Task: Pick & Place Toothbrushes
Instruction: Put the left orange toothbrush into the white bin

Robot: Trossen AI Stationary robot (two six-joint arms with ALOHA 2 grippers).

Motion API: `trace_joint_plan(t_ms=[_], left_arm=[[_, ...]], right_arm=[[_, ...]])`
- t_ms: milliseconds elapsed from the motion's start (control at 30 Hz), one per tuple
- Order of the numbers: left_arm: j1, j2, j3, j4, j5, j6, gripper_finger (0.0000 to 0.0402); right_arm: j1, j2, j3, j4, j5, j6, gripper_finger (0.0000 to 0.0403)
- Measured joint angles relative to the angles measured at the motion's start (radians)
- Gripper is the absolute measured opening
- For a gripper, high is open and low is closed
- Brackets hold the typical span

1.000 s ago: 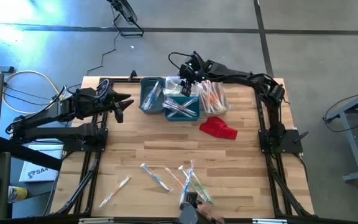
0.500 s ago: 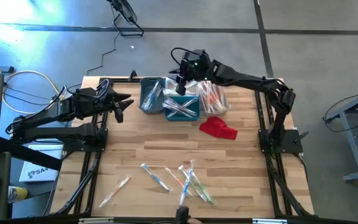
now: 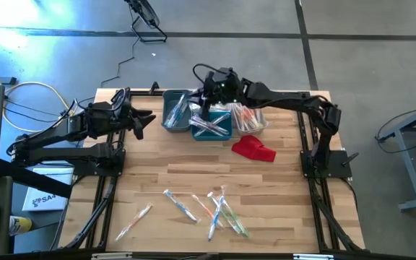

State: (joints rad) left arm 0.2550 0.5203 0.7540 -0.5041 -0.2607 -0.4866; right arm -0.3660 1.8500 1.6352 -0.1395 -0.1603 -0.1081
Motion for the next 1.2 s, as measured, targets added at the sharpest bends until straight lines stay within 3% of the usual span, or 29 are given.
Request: trace_joint_plan(t_ms=[333,667,867,1033,1200], left_arm=[[0.0,0.046,0.001,0.001,0.008,-0.117,0.0143],[0.0,0.243,0.001,0.047,0.027,-0.282,0.0143],[-0.005,0.38,0.001,0.147,0.158,-0.289,0.0143],[-0.077,0.421,0.001,0.139,0.252,-0.321,0.0143],[-0.216,0.412,0.0,0.057,0.255,-0.391,0.0143]], right_arm=[[0.062,0.0,0.0,-0.134,0.001,-0.011,0.0067],[0.105,0.001,0.0,-0.303,0.002,-0.047,0.0065],[0.119,0.001,0.0,-0.352,0.075,0.031,0.0065],[0.119,0.001,0.0,-0.383,0.14,0.037,0.0065],[0.119,0.001,0.0,-0.376,0.143,0.11,0.0065]])
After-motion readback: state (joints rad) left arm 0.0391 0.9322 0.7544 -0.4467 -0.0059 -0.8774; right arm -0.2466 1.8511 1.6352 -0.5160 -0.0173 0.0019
